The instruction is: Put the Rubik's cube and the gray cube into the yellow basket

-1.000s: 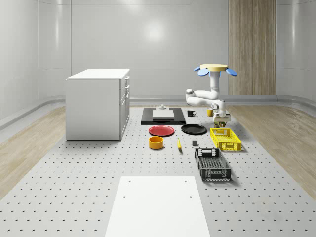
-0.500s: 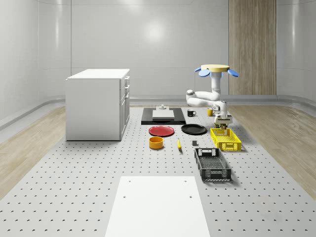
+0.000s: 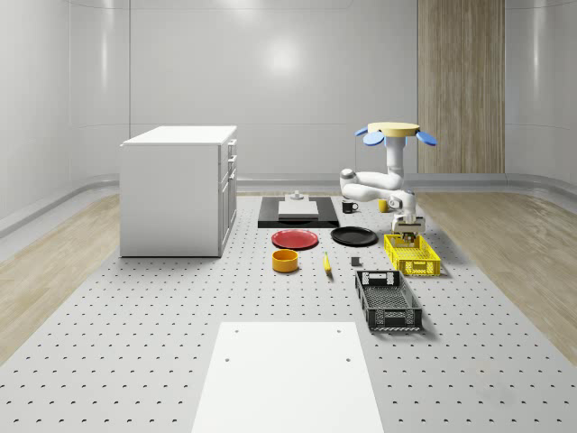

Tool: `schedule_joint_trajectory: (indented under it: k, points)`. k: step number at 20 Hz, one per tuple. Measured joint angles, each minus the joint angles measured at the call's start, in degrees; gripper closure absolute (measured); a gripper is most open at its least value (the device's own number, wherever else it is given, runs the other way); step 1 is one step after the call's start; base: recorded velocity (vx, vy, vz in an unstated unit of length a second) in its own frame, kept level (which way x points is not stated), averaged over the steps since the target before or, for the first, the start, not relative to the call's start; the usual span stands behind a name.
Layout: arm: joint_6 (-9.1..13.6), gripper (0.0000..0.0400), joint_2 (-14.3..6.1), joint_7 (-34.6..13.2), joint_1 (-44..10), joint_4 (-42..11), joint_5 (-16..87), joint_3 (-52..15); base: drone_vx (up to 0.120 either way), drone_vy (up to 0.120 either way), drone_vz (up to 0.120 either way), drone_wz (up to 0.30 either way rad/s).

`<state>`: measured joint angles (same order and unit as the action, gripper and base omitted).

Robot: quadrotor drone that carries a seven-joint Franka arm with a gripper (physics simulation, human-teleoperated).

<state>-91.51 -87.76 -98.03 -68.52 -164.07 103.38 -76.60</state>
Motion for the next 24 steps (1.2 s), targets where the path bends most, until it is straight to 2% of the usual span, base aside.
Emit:
schedule_joint_trajectory:
  k: [15, 19, 24]
  points:
    - [-4.2, 0.0075, 0.0, 0.1, -2.0, 3.3, 10.5, 11.2, 0.000, 0.000, 0.000, 0.000]
    - [-4.4, 0.0030, 0.3, 0.1, -2.1, 3.7, 11.6, 12.2, 0.000, 0.000, 0.000, 0.000]
    - [-3.1, 0.0009, 0.6, 0.3, -1.4, 2.7, 9.5, 9.9, 0.000, 0.000, 0.000, 0.000]
